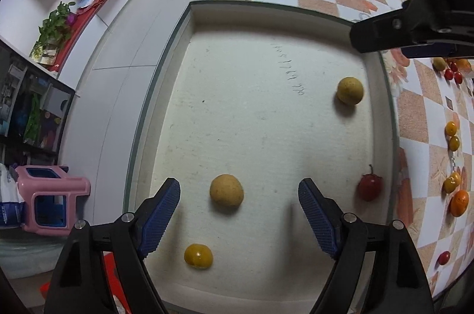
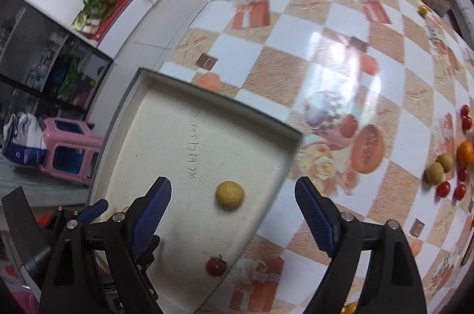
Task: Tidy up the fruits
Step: 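Return both tools to the fruits near the glass bowl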
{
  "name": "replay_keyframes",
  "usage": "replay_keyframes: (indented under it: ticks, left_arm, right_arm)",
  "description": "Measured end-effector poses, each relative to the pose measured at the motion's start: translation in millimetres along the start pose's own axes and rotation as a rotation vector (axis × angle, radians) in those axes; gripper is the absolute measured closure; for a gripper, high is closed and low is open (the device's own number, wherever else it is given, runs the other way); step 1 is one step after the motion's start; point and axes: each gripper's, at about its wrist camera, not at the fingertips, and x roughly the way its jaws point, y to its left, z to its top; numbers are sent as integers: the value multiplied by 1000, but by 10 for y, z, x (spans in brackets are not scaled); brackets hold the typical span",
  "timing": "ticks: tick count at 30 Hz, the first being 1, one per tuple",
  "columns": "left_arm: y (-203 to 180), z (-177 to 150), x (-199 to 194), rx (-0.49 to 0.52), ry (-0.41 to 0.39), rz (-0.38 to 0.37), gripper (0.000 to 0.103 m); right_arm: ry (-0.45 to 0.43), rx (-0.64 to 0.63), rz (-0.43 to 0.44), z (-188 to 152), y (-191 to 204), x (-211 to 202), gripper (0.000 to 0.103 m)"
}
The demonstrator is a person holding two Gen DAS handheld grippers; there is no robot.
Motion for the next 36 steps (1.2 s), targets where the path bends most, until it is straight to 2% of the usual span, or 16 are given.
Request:
replay_keyframes:
  ticks: [6, 16, 21, 27, 36]
  left_arm:
    - [-284, 58, -215, 68, -35, -19, 20]
    - [-844, 256, -431, 175, -62, -69, 20]
    - [-1188, 434, -541, 226, -70, -97, 20]
    - [-1654, 797, -571, 258, -79, -130, 20]
    - [-2367, 1248, -175, 294, -70, -148, 20]
  right_arm:
    - [-31, 92, -22, -231, -455, -294, 15]
    - [-27, 295, -125, -992, -1380, -622, 15]
    - [-33, 403, -178, -1259, -1870, -751, 15]
    - [-70, 483, -234, -1323, -2360, -879, 15]
    - [-111, 482, -241, -1115, -2799, -838, 19]
